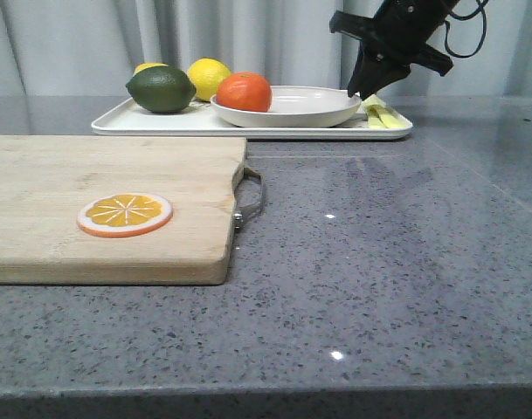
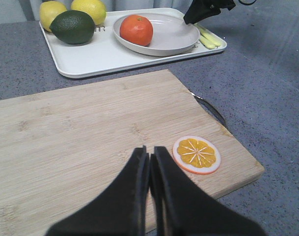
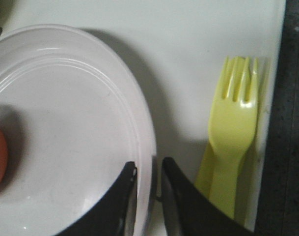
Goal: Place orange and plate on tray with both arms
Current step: 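Open the right gripper and raise it off the plate rim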
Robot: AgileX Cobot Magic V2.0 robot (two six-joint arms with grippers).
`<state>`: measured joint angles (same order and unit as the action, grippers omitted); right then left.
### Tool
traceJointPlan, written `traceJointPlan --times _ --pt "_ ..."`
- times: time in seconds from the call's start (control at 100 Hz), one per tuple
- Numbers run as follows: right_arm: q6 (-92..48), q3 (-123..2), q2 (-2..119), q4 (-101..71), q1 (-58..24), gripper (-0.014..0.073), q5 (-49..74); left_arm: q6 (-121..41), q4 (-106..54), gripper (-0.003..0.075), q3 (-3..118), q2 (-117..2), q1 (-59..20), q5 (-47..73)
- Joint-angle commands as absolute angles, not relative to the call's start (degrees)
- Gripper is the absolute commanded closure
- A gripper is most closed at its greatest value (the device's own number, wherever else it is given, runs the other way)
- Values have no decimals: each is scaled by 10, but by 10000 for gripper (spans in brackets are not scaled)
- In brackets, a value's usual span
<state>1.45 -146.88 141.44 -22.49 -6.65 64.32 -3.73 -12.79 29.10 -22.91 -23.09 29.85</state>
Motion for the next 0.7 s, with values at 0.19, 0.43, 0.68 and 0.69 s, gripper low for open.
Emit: traceJointPlan --times 0.19,0.43,0.68,0.69 --pt "5 -1488 1326 -197 -58 536 709 -34 -132 739 305 -235 -230 251" --pt "5 -1487 1287 -199 -58 661 755 -34 -132 739 305 -235 -230 251" --pt "5 -1450 1212 -198 -58 661 766 -34 -132 739 305 -235 -230 251" --pt "5 -1447 1205 -198 -58 661 766 -34 -132 739 305 -235 -230 251"
